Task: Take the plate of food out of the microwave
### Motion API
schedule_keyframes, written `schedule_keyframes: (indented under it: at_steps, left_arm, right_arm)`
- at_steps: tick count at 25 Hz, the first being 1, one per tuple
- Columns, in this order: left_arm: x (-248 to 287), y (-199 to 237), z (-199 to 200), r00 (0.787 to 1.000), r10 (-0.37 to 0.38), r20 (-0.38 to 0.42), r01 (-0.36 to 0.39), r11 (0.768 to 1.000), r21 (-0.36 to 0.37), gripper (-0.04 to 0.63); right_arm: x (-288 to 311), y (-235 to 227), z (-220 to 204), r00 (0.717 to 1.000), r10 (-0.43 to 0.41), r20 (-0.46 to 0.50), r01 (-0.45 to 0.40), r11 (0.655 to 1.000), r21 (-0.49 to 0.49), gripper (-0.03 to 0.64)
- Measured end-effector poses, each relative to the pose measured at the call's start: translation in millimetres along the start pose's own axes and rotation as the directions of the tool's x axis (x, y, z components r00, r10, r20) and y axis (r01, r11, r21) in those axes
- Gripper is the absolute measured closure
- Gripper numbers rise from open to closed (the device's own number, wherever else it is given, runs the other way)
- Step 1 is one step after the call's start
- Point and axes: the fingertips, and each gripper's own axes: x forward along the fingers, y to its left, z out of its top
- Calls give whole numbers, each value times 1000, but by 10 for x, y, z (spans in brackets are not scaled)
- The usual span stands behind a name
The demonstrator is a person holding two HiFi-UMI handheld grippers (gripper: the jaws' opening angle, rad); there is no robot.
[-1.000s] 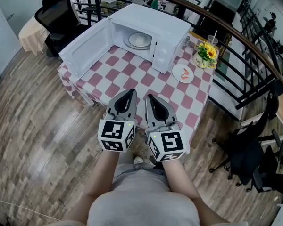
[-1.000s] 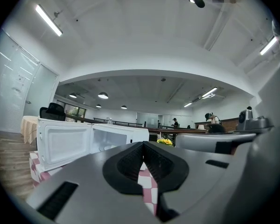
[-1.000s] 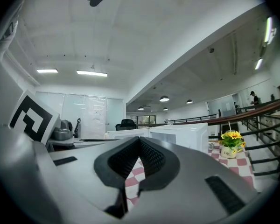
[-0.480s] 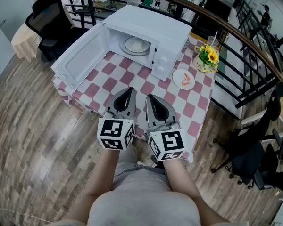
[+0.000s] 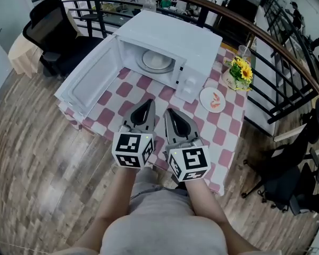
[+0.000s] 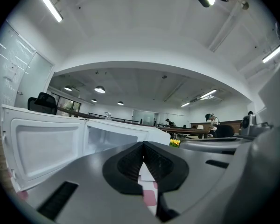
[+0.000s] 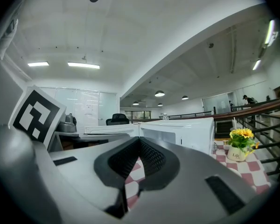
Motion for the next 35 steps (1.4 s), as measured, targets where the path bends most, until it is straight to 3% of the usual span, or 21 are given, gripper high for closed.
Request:
schedule_keyframes:
  at_steps: [24,31,35]
  left_arm:
    - [863,720,-241,994,-61,-88,57,997,-56,593]
    - [1107,883,-320,991,-97,-96,84,988,-129,537]
    - [1256,949,-390,987,-120,-104,101,979,-179,469]
  right_arm:
    - [924,-249,-345,995,-65,-82,65,998,8,594]
    - [1113,-365,-457,990,-92,-104,95,995,23,594]
    - [1192,-438,-541,987,-108,-120,112,993,33,594]
